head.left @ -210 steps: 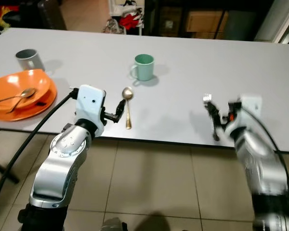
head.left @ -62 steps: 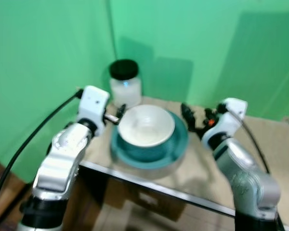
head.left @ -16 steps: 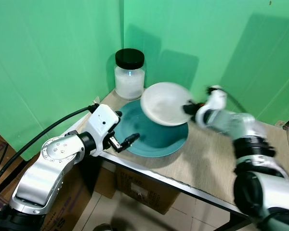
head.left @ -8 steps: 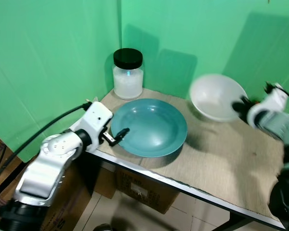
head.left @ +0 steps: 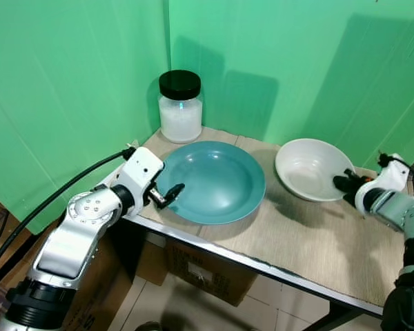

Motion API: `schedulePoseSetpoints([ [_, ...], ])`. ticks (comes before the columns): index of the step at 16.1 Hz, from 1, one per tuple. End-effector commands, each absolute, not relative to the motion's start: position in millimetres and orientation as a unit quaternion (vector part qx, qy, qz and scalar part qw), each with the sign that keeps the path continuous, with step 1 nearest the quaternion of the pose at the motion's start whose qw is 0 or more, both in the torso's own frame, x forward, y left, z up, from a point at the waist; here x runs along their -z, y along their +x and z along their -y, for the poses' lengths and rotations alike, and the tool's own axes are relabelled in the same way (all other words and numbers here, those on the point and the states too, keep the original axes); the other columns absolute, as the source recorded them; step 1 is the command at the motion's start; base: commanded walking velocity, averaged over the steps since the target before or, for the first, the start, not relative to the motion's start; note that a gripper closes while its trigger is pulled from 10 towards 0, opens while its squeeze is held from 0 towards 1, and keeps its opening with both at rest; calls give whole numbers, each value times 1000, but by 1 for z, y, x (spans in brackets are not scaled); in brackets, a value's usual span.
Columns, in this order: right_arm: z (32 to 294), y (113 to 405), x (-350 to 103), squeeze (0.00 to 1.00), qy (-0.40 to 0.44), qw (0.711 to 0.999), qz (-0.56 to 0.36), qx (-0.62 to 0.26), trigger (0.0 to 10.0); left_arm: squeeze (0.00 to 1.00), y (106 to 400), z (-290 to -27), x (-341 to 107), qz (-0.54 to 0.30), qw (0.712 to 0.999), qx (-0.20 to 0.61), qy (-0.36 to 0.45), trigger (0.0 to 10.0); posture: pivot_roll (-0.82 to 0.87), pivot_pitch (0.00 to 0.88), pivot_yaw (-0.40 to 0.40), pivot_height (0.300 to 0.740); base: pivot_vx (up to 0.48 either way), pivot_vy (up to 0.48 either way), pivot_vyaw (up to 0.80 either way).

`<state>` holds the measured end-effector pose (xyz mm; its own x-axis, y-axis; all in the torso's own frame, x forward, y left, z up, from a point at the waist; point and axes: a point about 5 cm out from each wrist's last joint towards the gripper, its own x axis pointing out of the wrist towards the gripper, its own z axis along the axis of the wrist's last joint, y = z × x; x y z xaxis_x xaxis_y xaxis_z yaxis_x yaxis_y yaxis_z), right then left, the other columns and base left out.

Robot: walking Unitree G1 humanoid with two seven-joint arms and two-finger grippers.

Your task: Setting the table

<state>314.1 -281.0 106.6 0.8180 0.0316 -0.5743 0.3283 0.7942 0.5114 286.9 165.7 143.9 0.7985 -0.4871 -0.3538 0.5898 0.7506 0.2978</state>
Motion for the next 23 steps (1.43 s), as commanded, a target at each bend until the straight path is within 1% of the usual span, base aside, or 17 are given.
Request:
schedulePoseSetpoints([
  [1, 281, 313, -109, 1000, 310, 903, -287, 84, 10000, 0, 291, -162, -147, -118, 925, 297, 206, 10000, 8, 0, -18, 740, 0, 0, 0],
  [4, 288, 312, -113, 1000, 297, 908, -281, 93, 10000, 0, 294, -159, -146, -113, 924, 297, 212, 10000, 10, 0, -21, 740, 0, 0, 0],
  [7, 300, 304, -123, 1000, 275, 916, -276, 96, 10000, 0, 302, -156, -147, -104, 927, 290, 214, 10000, 12, 0, -25, 740, 0, 0, 0],
  [8, 310, 296, -136, 1000, 254, 929, -255, 85, 10000, 0, 306, -155, -146, -98, 931, 282, 209, 10000, 19, 0, -32, 740, 0, 0, 0],
  [9, 314, 290, -145, 1000, 239, 938, -240, 73, 10000, 0, 307, -154, -144, -98, 933, 278, 206, 10000, 18, 0, -32, 740, 0, 0, 0],
  [11, 321, 276, -167, 1000, 194, 960, -200, 42, 10000, 0, 303, -153, -131, -115, 923, 286, 228, 10000, 16, 0, -34, 740, 0, 0, 0],
  [12, 320, 274, -171, 1000, 184, 963, -193, 34, 10000, 0, 303, -154, -129, -118, 922, 286, 234, 10000, 16, 0, -34, 740, 0, 0, 0],
  [13, 302, 270, -182, 0, 164, 973, -160, -22, 10000, 0, 301, -155, -119, -126, 921, 283, 238, 10000, 16, 0, -37, 740, 0, 0, 0],
  [14, 281, 271, -186, 0, 151, 976, -142, -73, 10000, 0, 301, -156, -111, -134, 919, 279, 244, 10000, 17, 0, -36, 740, 0, 0, 0],
  [17, 238, 276, -184, 0, 122, 973, -125, -150, 10000, 0, 299, -161, -98, -152, 910, 275, 271, 10000, 22, 0, -42, 740, 0, 0, 0],
  [19, 220, 280, -181, 0, 105, 970, -132, -173, 10000, 0, 296, -164, -94, -159, 907, 276, 274, 10000, 23, 0, -43, 740, 0, 0, 0],
  [20, 209, 287, -175, 0, 104, 968, -148, -177, 10000, 0, 292, -165, -91, -166, 905, 278, 277, 10000, 30, 0, -51, 740, 0, 0, 0],
  [23, 191, 296, -162, 0, 105, 963, -176, -177, 10000, 0, 287, -166, -83, -171, 902, 279, 282, 10000, 37, 0, -59, 740, 0, 0, 0],
])
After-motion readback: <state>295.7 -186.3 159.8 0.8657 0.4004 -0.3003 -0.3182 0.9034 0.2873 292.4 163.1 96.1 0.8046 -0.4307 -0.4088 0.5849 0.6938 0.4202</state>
